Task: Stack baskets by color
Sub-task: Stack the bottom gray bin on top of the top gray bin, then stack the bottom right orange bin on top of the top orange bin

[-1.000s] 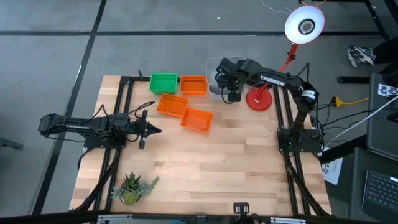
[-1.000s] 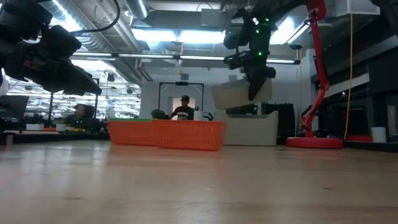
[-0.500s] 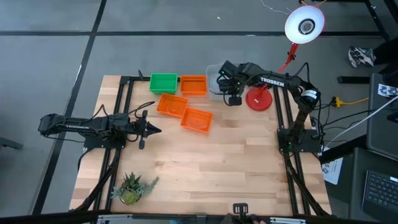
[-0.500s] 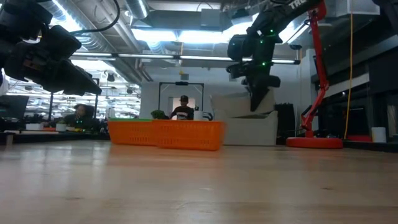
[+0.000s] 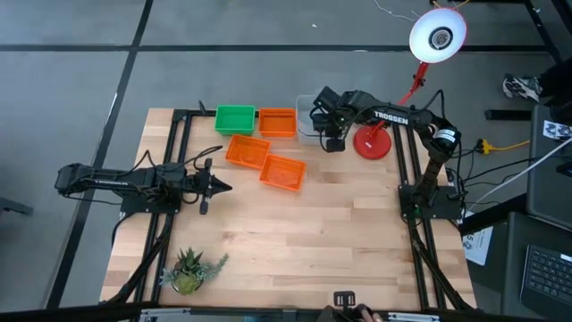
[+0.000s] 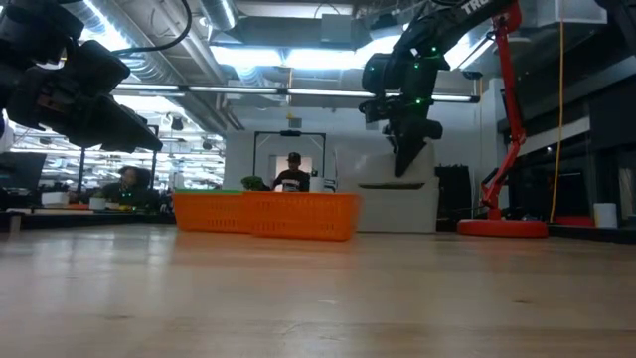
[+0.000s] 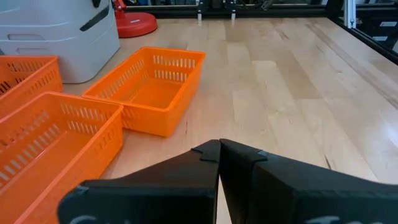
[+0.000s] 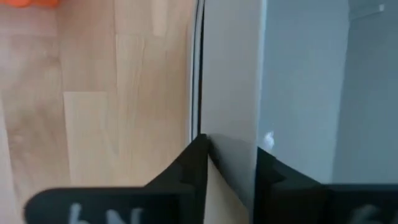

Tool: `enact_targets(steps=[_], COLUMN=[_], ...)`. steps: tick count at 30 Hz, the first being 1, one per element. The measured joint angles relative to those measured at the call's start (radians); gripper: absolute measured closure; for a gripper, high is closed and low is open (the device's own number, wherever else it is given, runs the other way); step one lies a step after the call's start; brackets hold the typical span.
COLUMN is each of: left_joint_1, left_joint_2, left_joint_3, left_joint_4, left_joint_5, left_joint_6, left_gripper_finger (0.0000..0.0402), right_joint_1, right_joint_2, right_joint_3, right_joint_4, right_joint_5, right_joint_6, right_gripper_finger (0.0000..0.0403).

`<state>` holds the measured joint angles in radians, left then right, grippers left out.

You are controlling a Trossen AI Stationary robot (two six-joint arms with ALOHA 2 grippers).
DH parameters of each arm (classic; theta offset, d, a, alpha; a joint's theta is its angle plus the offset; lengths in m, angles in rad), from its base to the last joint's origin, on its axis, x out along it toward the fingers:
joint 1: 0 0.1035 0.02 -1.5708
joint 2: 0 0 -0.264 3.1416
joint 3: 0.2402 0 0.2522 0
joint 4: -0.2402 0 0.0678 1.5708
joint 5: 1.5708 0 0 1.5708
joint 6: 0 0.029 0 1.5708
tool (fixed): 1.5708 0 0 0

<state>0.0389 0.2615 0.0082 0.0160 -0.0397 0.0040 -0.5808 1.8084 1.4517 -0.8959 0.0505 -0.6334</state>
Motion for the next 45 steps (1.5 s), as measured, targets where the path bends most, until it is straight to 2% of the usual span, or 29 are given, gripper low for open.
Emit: enact_targets(steps=[7, 12, 17, 21, 23, 33, 38, 43, 45], left_joint_1=[0.000, 0.000, 0.000, 0.000, 0.000, 0.000, 0.000, 0.000, 0.000], left_joint_2=[0.000, 0.000, 0.000, 0.000, 0.000, 0.000, 0.000, 0.000, 0.000], left_joint_3=[0.000, 0.000, 0.000, 0.000, 0.000, 0.000, 0.000, 0.000, 0.000], left_joint_4=[0.000, 0.000, 0.000, 0.000, 0.000, 0.000, 0.000, 0.000, 0.000], left_joint_5=[0.000, 0.000, 0.000, 0.000, 0.000, 0.000, 0.000, 0.000, 0.000], left_joint_6=[0.000, 0.000, 0.000, 0.000, 0.000, 0.000, 0.000, 0.000, 0.000], left_gripper_finger=[0.0401, 0.0401, 0.0401, 0.0401, 0.0401, 0.0401, 0.0401, 0.0401, 0.0401], right_joint_1=[0.001, 0.001, 0.010, 0.018, 0.017, 0.030, 0.057, 0.130, 0.185], right_joint_2=[0.000, -0.001, -0.004, -0.005, -0.006, -0.013, -0.048, -0.060, -0.047], right_joint_3=[0.000, 0.000, 0.008, 0.011, 0.012, 0.013, 0.013, 0.013, 0.013], right_joint_4=[-0.012, -0.085, -0.064, -0.002, 0.004, -0.021, -0.039, -0.027, 0.006], right_joint_5=[0.076, 0.079, 0.056, 0.160, 0.176, 0.003, -0.034, -0.344, -0.373], right_joint_6=[0.056, 0.100, 0.136, 0.174, 0.187, 0.210, 0.264, 0.367, 0.368], right_gripper_finger=[0.0308, 0.0305, 0.0305, 0.0305, 0.0305, 0.0305, 0.0305, 0.0305, 0.0305])
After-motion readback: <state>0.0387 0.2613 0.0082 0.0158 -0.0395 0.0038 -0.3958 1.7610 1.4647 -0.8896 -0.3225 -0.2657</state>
